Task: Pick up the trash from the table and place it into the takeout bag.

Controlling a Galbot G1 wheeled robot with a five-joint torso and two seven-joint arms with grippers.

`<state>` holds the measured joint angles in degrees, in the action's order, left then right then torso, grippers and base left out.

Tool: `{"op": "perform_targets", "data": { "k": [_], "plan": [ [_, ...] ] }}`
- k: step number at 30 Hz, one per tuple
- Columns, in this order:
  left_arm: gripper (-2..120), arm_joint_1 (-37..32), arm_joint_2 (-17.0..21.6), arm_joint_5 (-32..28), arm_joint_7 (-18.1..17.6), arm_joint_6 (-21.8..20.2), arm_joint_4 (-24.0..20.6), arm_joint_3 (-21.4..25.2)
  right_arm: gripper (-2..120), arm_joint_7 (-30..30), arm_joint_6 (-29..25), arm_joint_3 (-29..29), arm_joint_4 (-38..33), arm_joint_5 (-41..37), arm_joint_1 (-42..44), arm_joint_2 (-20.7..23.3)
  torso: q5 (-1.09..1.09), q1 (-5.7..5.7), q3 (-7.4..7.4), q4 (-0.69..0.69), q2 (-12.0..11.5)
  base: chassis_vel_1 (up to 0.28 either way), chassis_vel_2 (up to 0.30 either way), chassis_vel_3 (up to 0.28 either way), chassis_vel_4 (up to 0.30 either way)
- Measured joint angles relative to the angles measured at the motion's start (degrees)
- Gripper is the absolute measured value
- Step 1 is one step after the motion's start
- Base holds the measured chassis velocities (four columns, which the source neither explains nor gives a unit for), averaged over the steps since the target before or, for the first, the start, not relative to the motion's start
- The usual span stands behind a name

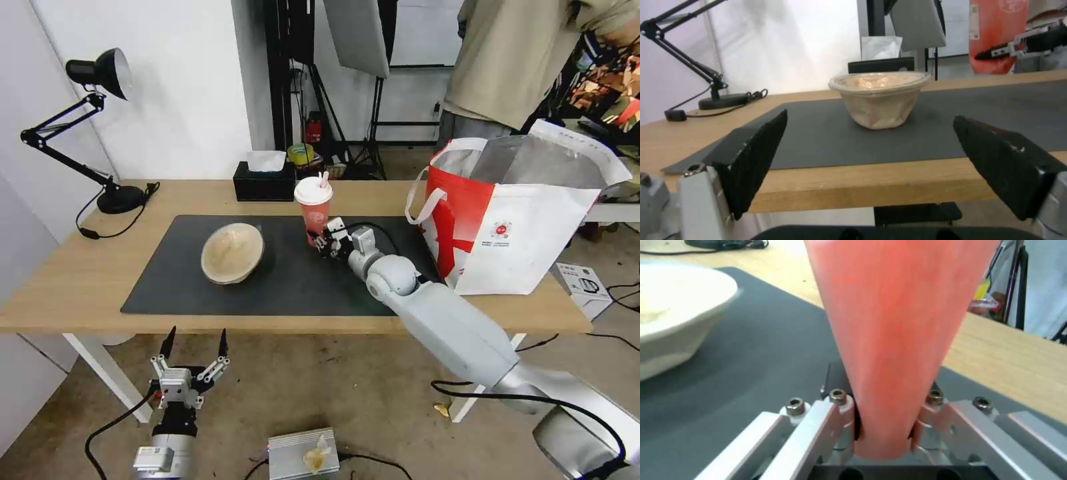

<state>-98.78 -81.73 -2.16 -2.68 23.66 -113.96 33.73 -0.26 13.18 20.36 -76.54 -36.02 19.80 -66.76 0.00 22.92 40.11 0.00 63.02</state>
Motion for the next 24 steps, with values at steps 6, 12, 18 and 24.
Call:
{"op": "perform_targets", "data": {
  "k": [6, 12, 18, 24],
  "plan": [
    [100, -0.5, 0.0, -0.1, -0.1, 0.0, -0.9, 0.6, 7, 0.9, 0.8, 1.3, -3.0, -2.1, -2.1, 1.7, 0.0, 0.0, 0.0, 0.0, 0.0, 0.0, 0.0, 0.0, 0.0],
    [100, -0.8, 0.1, -0.3, -0.2, -0.1, -1.7, 1.2, 7, 1.5, 1.8, 2.1, -6.3, -4.3, -4.6, 3.6, 0.0, 0.0, 0.0, 0.0, 0.0, 0.0, 0.0, 0.0, 0.0],
    [100, -1.3, 0.1, -0.4, -0.2, -0.2, -2.6, 1.4, 7, 1.5, 2.6, 3.4, -9.9, -7.5, -9.2, 6.7, 0.0, 0.0, 0.0, 0.0, 0.0, 0.0, 0.0, 0.0, 0.0],
    [100, -1.7, 0.1, -0.4, -0.2, -0.2, -3.3, 1.6, 7, 1.6, 3.2, 4.6, -12.3, -10.6, -13.6, 10.5, 0.02, 0.0, 0.0, 0.01, 0.0, 0.0, 0.0, 0.0, 0.0]
  ]
}}
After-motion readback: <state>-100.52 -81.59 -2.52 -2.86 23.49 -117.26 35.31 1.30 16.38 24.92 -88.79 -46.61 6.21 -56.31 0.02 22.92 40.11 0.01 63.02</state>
